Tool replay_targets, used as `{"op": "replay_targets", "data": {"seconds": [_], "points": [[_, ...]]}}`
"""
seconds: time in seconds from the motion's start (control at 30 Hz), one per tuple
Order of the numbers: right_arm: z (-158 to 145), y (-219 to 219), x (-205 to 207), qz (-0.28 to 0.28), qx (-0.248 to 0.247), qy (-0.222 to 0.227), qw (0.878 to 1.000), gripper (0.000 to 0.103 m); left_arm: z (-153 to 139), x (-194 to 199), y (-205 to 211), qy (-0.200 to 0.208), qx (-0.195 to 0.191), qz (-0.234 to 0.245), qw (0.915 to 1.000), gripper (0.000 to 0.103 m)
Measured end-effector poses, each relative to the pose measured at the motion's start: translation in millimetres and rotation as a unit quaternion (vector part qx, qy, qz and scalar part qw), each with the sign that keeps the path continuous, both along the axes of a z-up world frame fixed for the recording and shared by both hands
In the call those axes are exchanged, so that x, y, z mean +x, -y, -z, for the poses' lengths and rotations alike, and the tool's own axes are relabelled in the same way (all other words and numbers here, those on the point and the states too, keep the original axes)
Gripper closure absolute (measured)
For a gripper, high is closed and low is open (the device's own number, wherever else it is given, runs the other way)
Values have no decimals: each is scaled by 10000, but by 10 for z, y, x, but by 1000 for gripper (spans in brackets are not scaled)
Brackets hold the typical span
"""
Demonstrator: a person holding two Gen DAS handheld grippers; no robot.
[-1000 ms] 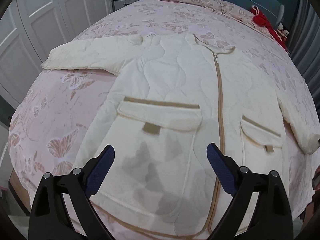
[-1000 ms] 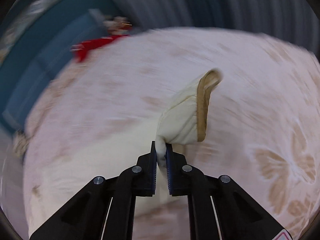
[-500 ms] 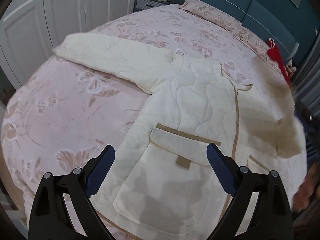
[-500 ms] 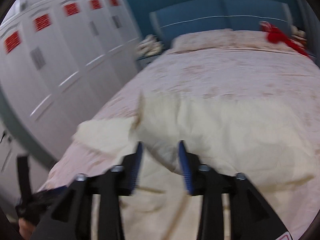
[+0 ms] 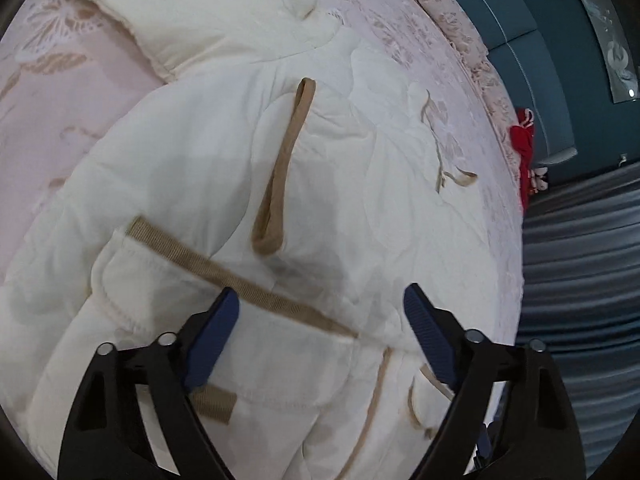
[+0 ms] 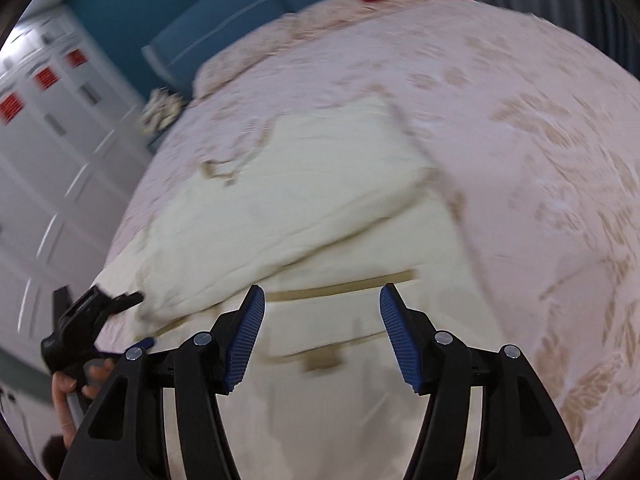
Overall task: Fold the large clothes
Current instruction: 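Grasp the jacket hem with the right gripper while the left gripper grasps the hem beside it, then lift the hem with both grippers and fold it over toward the collar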
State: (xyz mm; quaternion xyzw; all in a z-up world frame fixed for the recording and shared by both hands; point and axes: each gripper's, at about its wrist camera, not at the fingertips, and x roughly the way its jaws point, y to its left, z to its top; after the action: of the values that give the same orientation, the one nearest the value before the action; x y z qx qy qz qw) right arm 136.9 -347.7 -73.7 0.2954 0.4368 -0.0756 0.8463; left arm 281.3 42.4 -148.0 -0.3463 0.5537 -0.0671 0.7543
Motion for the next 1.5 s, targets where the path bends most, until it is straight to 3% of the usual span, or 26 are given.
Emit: {"op": "replay_targets", "data": {"seconds": [0.03, 0.1, 0.17, 0.23, 0.3, 0.33, 0.37, 0.43, 0.57, 0.63, 0.73, 0.9, 1.07, 1.2, 1.3, 1.37, 1.5], "points": [[94, 102, 61, 81, 108, -19, 9999, 43, -7, 39, 14, 60, -58, 25, 10000, 62], [208, 200, 147, 255, 286, -44, 9993, 44, -38, 132, 14, 166, -132, 135, 9997, 91], [348, 372, 329, 509, 505, -37, 9974, 45, -148, 201, -19, 357, -15, 190, 9992, 95], [445, 527, 506, 748, 673, -19, 9949, 46, -344, 284, -25, 677, 285, 323, 9968, 96], [516, 662, 633, 899, 841, 10, 9924, 54, -522, 349, -45, 941, 505, 394, 9935, 97], [537, 692, 703, 938, 892, 6, 9916, 66, -625, 400, -50, 1105, 573, 422, 9913, 97], [560, 715, 801, 914, 969, 13, 9911, 90, -677, 428, -63, 1189, 605, 431, 9901, 97], [521, 721, 946, 790, 1052, 118, 9912, 96, -786, 477, -76, 1410, 740, 439, 9863, 97], [140, 646, 901, 666, 564, 893, 9922, 97, -749, 519, -103, 1631, 1105, 505, 9791, 97], [211, 599, 954, 584, 209, 646, 9960, 97, -491, 577, -22, 1354, 1326, 664, 9796, 97], [538, 526, 1074, 458, -263, -121, 9985, 97, -92, 588, 102, 959, 1668, 867, 9775, 97], [817, 510, 1008, 336, -402, -351, 9980, 99, 162, 520, 130, 1034, 1783, 888, 9745, 96], [824, 454, 954, 239, -625, -388, 9970, 97, 149, 506, 136, 1208, 1932, 911, 9694, 94], [435, 471, 655, 518, -764, -364, 9951, 89, -230, 243, -56, 1451, 2113, 712, 9640, 71], [121, 447, 516, 564, -1021, -18, 9932, 89, -514, 128, -154, 1707, 2356, 480, 9555, 69], [85, 389, 648, 381, -1218, -89, 9918, 89, -534, 211, -61, 1628, 2255, 627, 9585, 69], [317, 267, 929, 127, -1516, -529, 9869, 92, -317, 419, 283, 1391, 2423, 1002, 9549, 69]]}}
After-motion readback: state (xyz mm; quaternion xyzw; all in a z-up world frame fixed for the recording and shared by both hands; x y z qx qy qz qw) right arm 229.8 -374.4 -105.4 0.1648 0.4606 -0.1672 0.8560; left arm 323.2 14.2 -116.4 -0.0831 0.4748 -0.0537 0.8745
